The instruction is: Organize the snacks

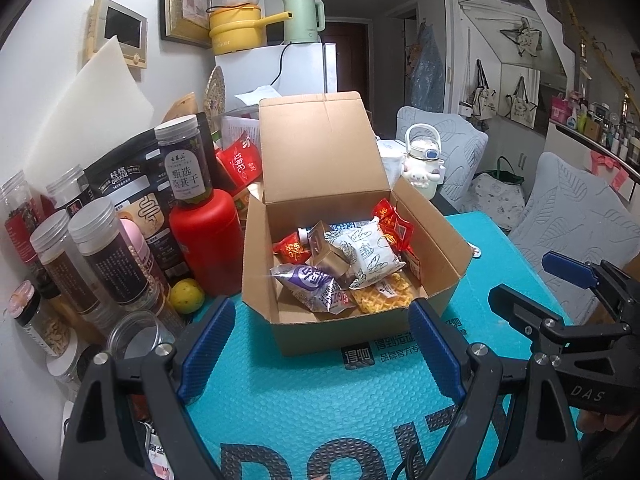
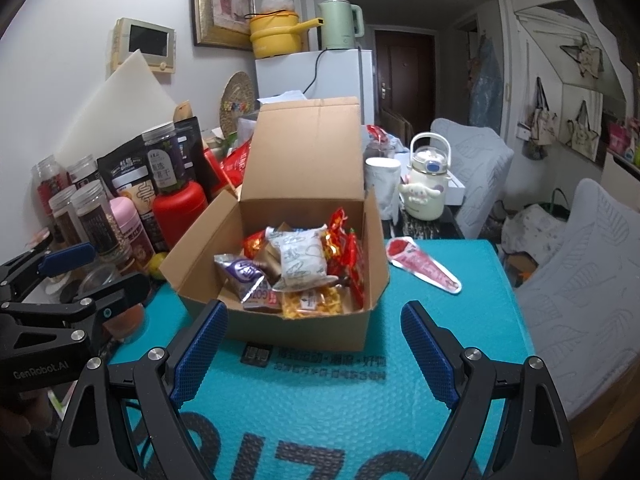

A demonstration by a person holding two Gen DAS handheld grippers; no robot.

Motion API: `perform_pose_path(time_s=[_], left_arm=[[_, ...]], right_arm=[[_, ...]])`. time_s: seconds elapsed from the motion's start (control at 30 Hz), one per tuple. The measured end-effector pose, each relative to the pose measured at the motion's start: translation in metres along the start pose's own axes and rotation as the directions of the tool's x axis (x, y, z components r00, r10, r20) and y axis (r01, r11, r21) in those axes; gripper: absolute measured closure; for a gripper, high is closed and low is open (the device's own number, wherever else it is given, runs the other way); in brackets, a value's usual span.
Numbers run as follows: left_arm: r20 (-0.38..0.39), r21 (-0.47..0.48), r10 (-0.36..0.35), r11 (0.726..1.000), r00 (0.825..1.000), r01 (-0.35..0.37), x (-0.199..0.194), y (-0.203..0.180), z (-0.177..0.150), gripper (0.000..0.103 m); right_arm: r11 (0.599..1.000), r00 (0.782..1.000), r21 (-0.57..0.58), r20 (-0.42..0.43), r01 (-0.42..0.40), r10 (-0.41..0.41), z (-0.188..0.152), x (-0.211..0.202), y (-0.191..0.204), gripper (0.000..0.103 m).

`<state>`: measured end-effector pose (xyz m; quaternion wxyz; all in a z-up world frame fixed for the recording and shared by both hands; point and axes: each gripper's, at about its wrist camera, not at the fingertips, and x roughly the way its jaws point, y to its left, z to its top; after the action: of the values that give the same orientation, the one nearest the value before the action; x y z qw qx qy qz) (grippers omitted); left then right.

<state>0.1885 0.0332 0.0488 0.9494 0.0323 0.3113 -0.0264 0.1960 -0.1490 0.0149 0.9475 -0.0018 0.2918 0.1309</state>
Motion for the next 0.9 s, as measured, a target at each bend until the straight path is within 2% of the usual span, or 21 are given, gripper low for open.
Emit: perform_pose_path(time_s=[0.9], left_arm=[[-0.035, -0.003, 0.0, 1.0, 0.999, 0.0, 0.011, 0.002, -0.002, 0.014]], right_arm=[[1.0, 1.0, 0.001, -0.023, 0.001, -0.001, -0.004, 0.011, -0.001, 0.014]])
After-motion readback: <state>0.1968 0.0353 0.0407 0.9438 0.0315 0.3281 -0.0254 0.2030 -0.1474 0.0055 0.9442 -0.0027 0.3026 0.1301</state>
